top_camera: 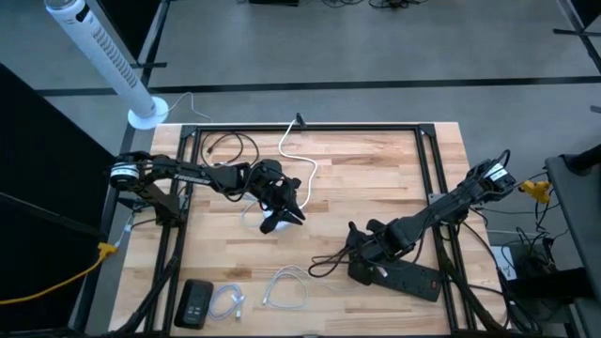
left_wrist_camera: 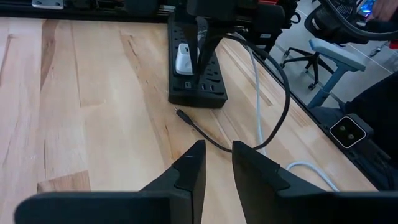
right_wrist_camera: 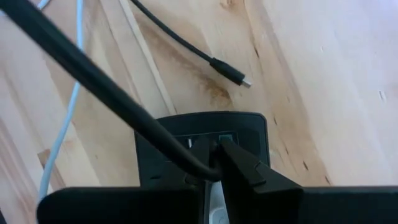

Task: Plug in charger cables
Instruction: Insert the black charger cable into the black outlet

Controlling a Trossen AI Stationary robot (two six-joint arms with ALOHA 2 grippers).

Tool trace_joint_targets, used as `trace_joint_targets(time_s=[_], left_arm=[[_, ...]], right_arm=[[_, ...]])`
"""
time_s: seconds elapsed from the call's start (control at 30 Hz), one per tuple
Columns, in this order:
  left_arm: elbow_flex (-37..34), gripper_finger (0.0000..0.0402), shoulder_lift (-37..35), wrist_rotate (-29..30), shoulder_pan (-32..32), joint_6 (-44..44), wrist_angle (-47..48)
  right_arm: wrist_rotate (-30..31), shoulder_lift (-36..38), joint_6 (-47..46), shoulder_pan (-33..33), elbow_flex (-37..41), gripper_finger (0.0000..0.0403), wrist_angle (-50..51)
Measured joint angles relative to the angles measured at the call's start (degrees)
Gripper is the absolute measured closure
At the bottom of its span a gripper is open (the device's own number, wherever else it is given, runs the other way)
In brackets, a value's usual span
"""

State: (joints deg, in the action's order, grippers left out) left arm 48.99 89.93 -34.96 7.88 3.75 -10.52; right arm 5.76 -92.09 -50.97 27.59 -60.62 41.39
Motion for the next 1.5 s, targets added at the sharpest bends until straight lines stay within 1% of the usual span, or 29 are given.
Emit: trace_joint_targets(time_s=[0.2,0.6,0.77,0.83,0.9,0.93,1.0,1.07,1.1,1.17,1.27,1.37,1.43,1.5], left_arm=[[0.0,0.0331,0.0,0.0,0.0,0.1,0.9],[0.0,0.0333,-0.8,0.0,0.3,0.2,1.1],[0.0,0.0333,-0.9,0.0,0.3,3.3,1.2],[0.0,0.0336,-0.9,-0.2,0.3,5.2,1.4],[0.0,0.0337,-0.9,-2.9,0.3,7.8,2.0],[0.0,0.0337,-0.9,-5.5,0.2,9.0,2.2],[0.0,0.0337,-0.5,-12.9,-0.1,11.2,1.9],[-0.1,0.0337,-0.2,-20.5,-0.2,13.6,2.0],[-0.1,0.0337,0.2,-23.3,-0.4,14.6,1.2],[-0.1,0.0336,0.8,-26.7,-0.7,14.6,-0.6],[-0.1,0.0326,2.0,-29.0,-1.3,11.5,-6.4],[-0.1,0.0305,3.5,-29.1,-1.7,5.6,-11.3],[-0.1,0.0285,4.3,-29.1,-1.7,3.1,-13.3],[0.2,0.0261,5.3,-29.1,-1.7,1.9,-13.7]], right_arm=[[-2.2,-2.6,2.2,0.1,-0.3,0.0391,-0.5],[-2.2,-2.7,3.4,0.9,-0.6,0.0391,0.2],[0.6,-3.2,8.8,1.1,-6.3,0.0391,4.6],[4.0,-2.9,11.9,1.3,-9.9,0.0391,6.8],[8.2,-2.6,16.4,1.3,-12.9,0.0391,9.2],[10.4,-2.6,19.3,1.5,-13.9,0.0391,9.9],[15.0,-2.9,26.9,1.9,-15.5,0.0391,9.6],[19.0,-2.8,37.2,2.3,-17.1,0.0391,8.7],[20.6,-2.6,42.7,2.4,-17.4,0.0391,7.6],[22.9,-2.6,53.3,2.7,-17.6,0.0391,3.6],[24.1,-2.9,66.9,2.7,-17.5,0.0391,-2.6],[26.1,-3.2,78.7,2.7,-17.5,0.0391,-6.3],[28.4,-3.8,84.8,2.7,-17.5,0.0391,-7.2],[29.1,-4.2,89.7,2.5,-17.5,0.0391,-7.8]])
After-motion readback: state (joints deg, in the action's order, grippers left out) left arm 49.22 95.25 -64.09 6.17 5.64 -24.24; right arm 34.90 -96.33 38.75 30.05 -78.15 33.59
